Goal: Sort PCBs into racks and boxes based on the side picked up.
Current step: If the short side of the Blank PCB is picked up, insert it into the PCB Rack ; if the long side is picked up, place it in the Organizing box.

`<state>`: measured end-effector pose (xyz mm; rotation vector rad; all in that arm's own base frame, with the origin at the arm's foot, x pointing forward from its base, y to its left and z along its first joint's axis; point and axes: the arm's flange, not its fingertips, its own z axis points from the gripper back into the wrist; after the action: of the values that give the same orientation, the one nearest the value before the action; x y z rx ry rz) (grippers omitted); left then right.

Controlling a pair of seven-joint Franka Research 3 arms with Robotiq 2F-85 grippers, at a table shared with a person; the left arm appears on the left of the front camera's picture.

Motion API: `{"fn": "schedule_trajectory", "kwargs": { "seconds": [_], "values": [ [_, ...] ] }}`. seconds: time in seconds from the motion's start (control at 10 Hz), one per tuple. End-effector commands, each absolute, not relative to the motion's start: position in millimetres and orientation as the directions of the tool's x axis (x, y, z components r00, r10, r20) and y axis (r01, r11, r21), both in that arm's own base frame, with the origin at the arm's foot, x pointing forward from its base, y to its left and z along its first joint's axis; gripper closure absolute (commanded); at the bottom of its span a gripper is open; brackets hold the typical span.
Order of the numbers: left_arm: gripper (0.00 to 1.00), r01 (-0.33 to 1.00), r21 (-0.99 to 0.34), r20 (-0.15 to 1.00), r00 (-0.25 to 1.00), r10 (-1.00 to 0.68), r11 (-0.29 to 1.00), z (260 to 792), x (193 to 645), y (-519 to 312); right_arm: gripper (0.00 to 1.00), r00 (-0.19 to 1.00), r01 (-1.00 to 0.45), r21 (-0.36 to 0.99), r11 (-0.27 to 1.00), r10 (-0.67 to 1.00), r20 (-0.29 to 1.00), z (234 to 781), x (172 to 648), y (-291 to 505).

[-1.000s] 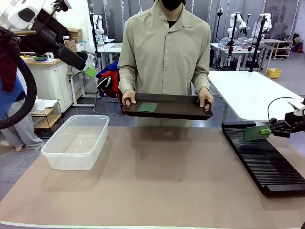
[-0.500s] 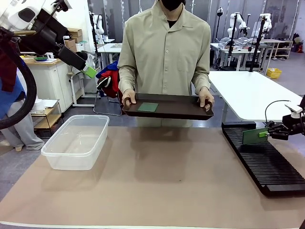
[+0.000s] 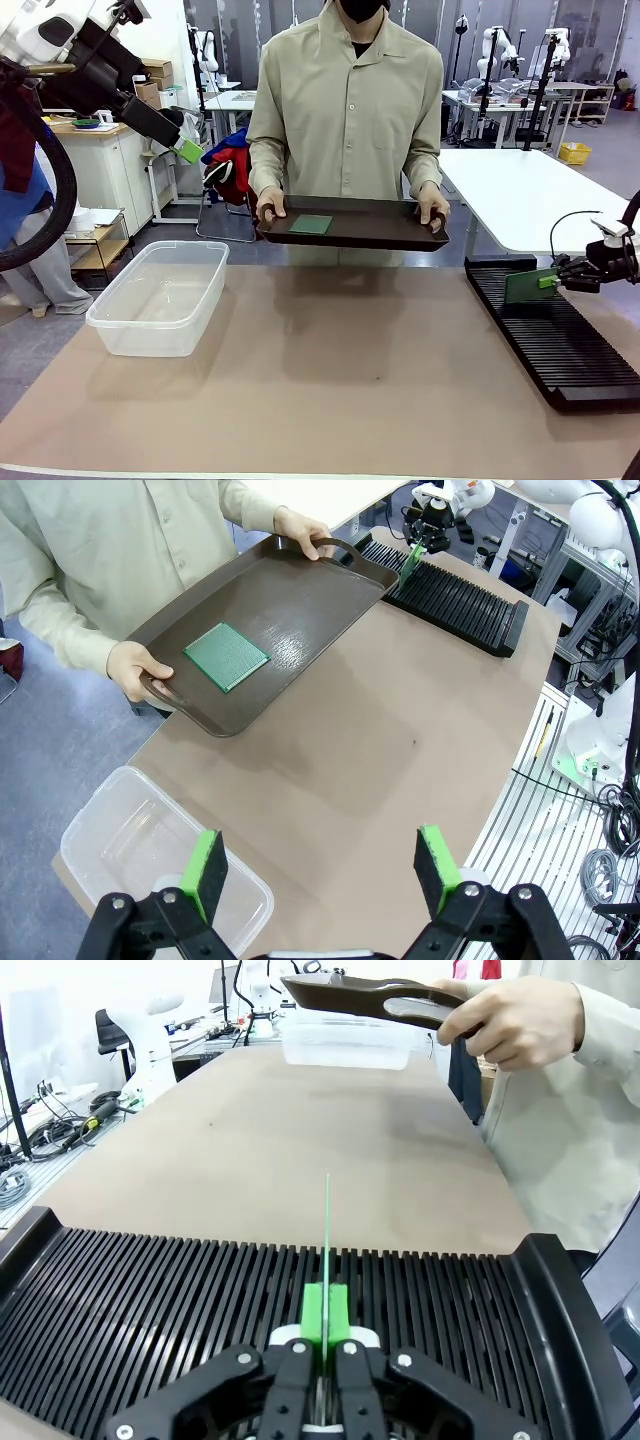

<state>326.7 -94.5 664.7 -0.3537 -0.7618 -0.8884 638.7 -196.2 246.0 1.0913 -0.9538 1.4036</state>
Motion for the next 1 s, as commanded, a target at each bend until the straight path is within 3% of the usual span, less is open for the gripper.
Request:
{"fn": "schedule_trajectory", "kwargs": {
  "seconds": [0.0,0.2,0.3,0.4,0.5,0.6,0.7,0.8,0.9],
  "values": [
    [0.0,0.806,0.019,0.727,0.395,-0.562,0.592,663.7,327.2,-93.5,0.98,0.011,-0.992,0.048,-0.117,0.304,0.953,235.4,649.2,-193.3],
    [0.0,0.806,0.019,0.727,0.395,-0.562,0.592,663.7,327.2,-93.5,0.98,0.015,-0.992,0.056,-0.114,0.331,0.944,232.9,650.3,-195.5],
    [0.0,0.806,0.019,0.727,0.395,-0.562,0.592,663.7,327.2,-93.5,0.93,0.017,-0.992,0.058,-0.11,0.342,0.939,230.8,651.3,-195.3],
    [0.0,0.806,0.019,0.727,0.395,-0.562,0.592,663.7,327.2,-93.5,0.78,0.011,-0.992,0.055,-0.114,0.35,0.937,230.4,651.2,-195.9],
    [0.0,0.806,0.019,0.727,0.395,-0.562,0.592,663.7,327.2,-93.5,0.73,0.008,-0.991,0.054,-0.12,0.356,0.935,230.7,651.1,-196.1],
    [0.0,0.806,0.019,0.727,0.395,-0.562,0.592,663.7,327.2,-93.5,0.58,0.005,-0.991,0.052,-0.121,0.36,0.933,230.3,650.2,-195.9],
    [0.0,0.806,0.019,0.727,0.395,-0.562,0.592,663.7,327.2,-93.5,0.53,0.0,-0.991,0.048,-0.124,0.359,0.933,229.9,650.3,-195.5],
    [0.0,0.806,0.019,0.727,0.395,-0.562,0.592,663.7,327.2,-93.5,0.38,-0.007,-0.99,0.043,-0.131,0.36,0.933,230.8,650.0,-195.5],
    [0.0,0.806,0.019,0.727,0.395,-0.562,0.592,663.7,327.2,-93.5,0.33,-0.017,-0.99,0.036,-0.139,0.36,0.933,231.9,648.6,-194.8]
  ]
}}
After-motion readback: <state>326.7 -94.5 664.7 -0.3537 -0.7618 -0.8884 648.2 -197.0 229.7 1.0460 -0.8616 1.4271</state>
